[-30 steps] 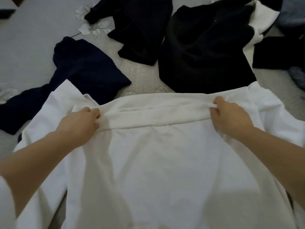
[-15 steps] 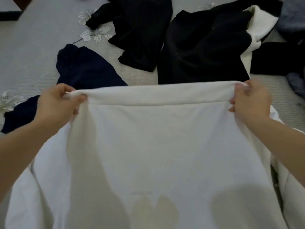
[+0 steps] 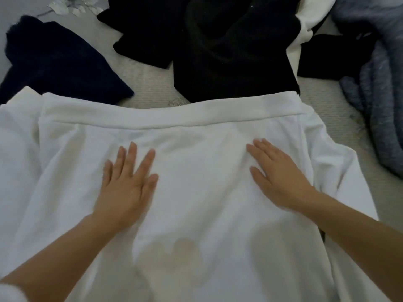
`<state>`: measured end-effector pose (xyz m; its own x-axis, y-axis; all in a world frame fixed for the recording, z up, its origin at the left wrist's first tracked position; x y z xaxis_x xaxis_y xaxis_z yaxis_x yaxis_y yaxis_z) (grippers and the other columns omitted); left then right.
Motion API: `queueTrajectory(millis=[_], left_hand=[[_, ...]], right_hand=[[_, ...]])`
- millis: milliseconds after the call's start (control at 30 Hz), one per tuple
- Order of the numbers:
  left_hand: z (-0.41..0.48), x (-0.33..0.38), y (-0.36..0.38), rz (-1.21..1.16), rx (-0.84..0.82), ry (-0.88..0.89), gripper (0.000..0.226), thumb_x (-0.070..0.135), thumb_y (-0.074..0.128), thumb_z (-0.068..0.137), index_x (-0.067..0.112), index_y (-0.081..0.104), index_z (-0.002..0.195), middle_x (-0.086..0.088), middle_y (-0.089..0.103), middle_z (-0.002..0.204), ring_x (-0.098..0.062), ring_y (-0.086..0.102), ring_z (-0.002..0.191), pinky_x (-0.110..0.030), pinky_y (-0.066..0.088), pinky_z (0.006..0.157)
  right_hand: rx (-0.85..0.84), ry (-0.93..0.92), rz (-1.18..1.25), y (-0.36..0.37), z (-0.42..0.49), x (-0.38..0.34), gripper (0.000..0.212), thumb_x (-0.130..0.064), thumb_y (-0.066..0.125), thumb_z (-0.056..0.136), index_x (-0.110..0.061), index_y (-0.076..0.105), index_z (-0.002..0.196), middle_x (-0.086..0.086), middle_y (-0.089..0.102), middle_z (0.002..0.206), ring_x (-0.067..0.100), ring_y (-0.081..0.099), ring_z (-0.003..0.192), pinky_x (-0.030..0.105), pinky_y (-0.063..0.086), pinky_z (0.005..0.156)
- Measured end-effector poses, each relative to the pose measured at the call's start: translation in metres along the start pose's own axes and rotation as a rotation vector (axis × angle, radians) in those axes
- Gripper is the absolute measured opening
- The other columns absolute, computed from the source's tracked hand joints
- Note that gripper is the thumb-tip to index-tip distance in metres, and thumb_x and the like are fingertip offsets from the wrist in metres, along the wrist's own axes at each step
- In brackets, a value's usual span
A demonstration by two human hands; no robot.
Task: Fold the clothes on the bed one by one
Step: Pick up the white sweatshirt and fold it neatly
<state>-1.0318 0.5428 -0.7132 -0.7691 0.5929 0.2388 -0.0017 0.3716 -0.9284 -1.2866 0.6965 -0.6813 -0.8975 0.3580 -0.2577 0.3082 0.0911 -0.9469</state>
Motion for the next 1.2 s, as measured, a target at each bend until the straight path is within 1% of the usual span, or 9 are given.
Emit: queueTrajectory(millis=[167,267,333,467,600,767,900,1100,1200], left_hand=[[-0.013,0.044,-0.002,-0.119,0.081,-0.037,0.063,0.055,0.002,0.094,0.032,-0.003,0.152,-0.003,-0.016,0.16,-0.016,-0.022,0.144,-0.035,-0.018,0.114],[-0.046,0.116,0.017,-0.118,0.032,0.185,0.059,0.054,-0.002,0.092,0.036,-0.012,0.147,0.002,-0.025,0.155,-0.013,-0.028,0.142,-0.03,-0.024,0.112],[-0.074,0.163,0.039,-0.095,-0.019,0.321,0.058,0.052,-0.003,0.091,0.035,-0.012,0.145,0.001,-0.024,0.154,-0.02,-0.023,0.144,-0.034,-0.022,0.112],[-0.121,0.221,0.078,-0.127,-0.102,0.36,0.053,0.051,-0.003,0.094,0.039,-0.028,0.14,0.0,-0.039,0.15,-0.019,-0.037,0.138,-0.037,-0.027,0.111],[-0.174,0.266,0.107,-0.193,-0.244,0.391,0.053,0.054,-0.004,0.093,0.044,-0.04,0.13,0.007,-0.048,0.143,-0.011,-0.044,0.133,-0.033,-0.029,0.108],[-0.243,0.327,0.135,-0.28,-0.359,0.477,0.061,0.05,0.009,0.098,0.045,-0.043,0.129,0.01,-0.05,0.141,-0.014,-0.042,0.134,-0.034,-0.022,0.112],[-0.273,0.354,0.148,-0.285,-0.36,0.441,0.07,0.045,0.019,0.099,0.038,-0.04,0.135,0.004,-0.055,0.136,-0.02,-0.045,0.131,-0.036,-0.023,0.11],[-0.304,0.373,0.167,-0.174,-0.501,0.493,0.072,0.04,0.032,0.097,0.027,-0.015,0.151,-0.003,-0.042,0.146,-0.025,-0.037,0.137,-0.041,-0.016,0.115],[-0.315,0.37,0.164,-0.211,-0.504,0.53,0.071,0.036,0.031,0.098,0.029,-0.017,0.15,-0.003,-0.035,0.152,-0.024,-0.032,0.14,-0.04,-0.014,0.116]], right_hand=[[0.548,0.532,0.158,-0.078,-0.064,0.099,0.051,-0.022,0.05,0.087,-0.012,0.042,0.136,0.013,0.046,0.135,0.032,0.037,0.126,0.048,0.025,0.105],[0.341,1.064,0.291,-0.055,-0.114,0.167,0.074,-0.037,0.063,0.084,-0.01,0.031,0.145,0.014,0.029,0.15,0.035,0.024,0.137,0.052,0.021,0.111],[0.168,1.153,0.507,-0.029,-0.131,0.178,0.071,-0.044,0.067,0.081,-0.009,0.043,0.139,0.015,0.039,0.144,0.035,0.037,0.13,0.048,0.031,0.109],[0.473,1.011,0.844,-0.053,-0.158,0.176,0.016,-0.028,0.066,0.084,-0.014,0.06,0.09,0.006,0.064,0.095,0.021,0.056,0.085,0.033,0.046,0.074],[0.796,1.052,0.906,-0.099,-0.226,0.186,0.031,-0.029,0.062,0.083,0.001,0.056,0.082,-0.003,0.049,0.071,0.011,0.046,0.064,0.025,0.039,0.056],[1.106,1.143,0.973,-0.142,-0.325,0.197,0.025,-0.032,0.063,0.083,-0.014,0.06,0.099,-0.012,0.049,0.079,0.01,0.055,0.082,0.02,0.046,0.07],[1.254,1.083,0.987,-0.169,-0.368,0.191,0.024,-0.027,0.064,0.083,-0.019,0.051,0.064,-0.014,0.053,0.067,-0.004,0.049,0.053,0.016,0.043,0.051],[1.187,0.676,0.635,-0.208,-0.338,0.087,0.031,-0.022,0.054,0.094,-0.02,0.043,0.065,-0.008,0.041,0.069,0.0,0.038,0.064,0.015,0.033,0.067],[0.731,0.239,0.614,-0.188,-0.267,-0.017,0.016,-0.022,0.056,0.094,-0.01,0.065,0.089,0.006,0.057,0.108,0.009,0.051,0.101,0.018,0.038,0.088]])
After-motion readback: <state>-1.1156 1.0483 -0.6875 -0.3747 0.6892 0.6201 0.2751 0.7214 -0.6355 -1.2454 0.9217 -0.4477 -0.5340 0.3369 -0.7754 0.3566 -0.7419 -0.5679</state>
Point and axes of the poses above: each hand's wrist, its own z-axis towards the middle knuckle, its own y-axis out of the palm, x = y × z, the point moved 10 cm from there along z, towards the middle knuckle
